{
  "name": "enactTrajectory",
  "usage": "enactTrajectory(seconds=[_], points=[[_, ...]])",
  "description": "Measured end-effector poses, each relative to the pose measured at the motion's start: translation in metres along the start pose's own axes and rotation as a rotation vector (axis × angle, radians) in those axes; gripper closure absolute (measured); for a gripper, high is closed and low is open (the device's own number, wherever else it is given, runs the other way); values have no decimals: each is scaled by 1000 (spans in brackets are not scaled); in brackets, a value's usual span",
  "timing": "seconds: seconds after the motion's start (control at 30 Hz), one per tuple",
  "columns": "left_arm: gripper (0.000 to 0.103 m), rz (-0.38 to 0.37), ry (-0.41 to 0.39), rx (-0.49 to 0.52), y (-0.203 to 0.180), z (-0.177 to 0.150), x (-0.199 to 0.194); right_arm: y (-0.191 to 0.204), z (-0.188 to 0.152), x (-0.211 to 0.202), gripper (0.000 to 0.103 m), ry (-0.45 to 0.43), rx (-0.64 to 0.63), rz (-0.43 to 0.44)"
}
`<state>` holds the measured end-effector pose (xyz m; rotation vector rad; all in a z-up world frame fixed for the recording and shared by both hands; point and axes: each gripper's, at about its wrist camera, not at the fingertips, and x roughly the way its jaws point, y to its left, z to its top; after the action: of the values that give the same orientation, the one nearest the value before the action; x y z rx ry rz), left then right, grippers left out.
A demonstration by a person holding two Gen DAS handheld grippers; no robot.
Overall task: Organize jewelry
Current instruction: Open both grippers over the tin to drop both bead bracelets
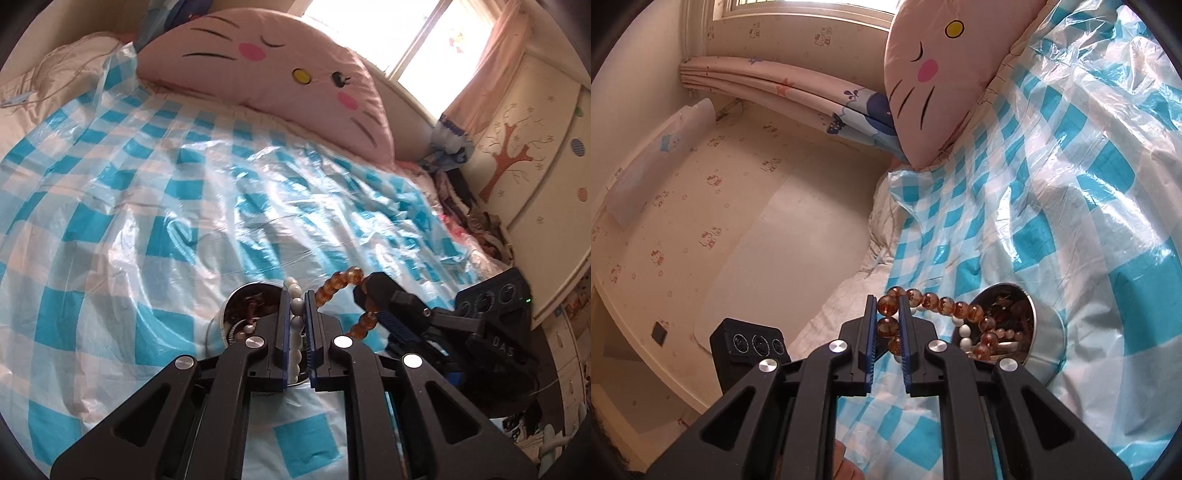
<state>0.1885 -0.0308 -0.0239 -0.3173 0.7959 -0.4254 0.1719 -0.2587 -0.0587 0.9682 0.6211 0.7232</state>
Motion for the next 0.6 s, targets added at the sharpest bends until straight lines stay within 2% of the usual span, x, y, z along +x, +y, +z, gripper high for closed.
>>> enactTrajectory(seconds=[0.1,0.17,0.27,0.33,0.43,0.5,0.57,0.6], points=[[95,87,64,-7,14,-11,16,-13,-2,23,88,80,-9,-79],[90,109,56,-5,19,-14,12,-15,-6,28,85,105,-32,-132],[73,132,20,-13,22,-16,0,-12,-12,18,70,69,-49,-154],[58,143,-8,-18,21,-18,-12,-5,-17,5,65,38,-63,-175],[47,166,-45,-15,20,-24,-32,11,-33,-19,57,-3,-113,-234],[40,186,-53,-26,22,-34,-46,21,-47,-34,42,-23,-150,-306],[36,207,-60,-44,25,-45,-62,31,-60,-49,42,-43,-182,-352],[33,218,-62,-49,26,-51,-71,36,-67,-56,38,-52,-201,-387]])
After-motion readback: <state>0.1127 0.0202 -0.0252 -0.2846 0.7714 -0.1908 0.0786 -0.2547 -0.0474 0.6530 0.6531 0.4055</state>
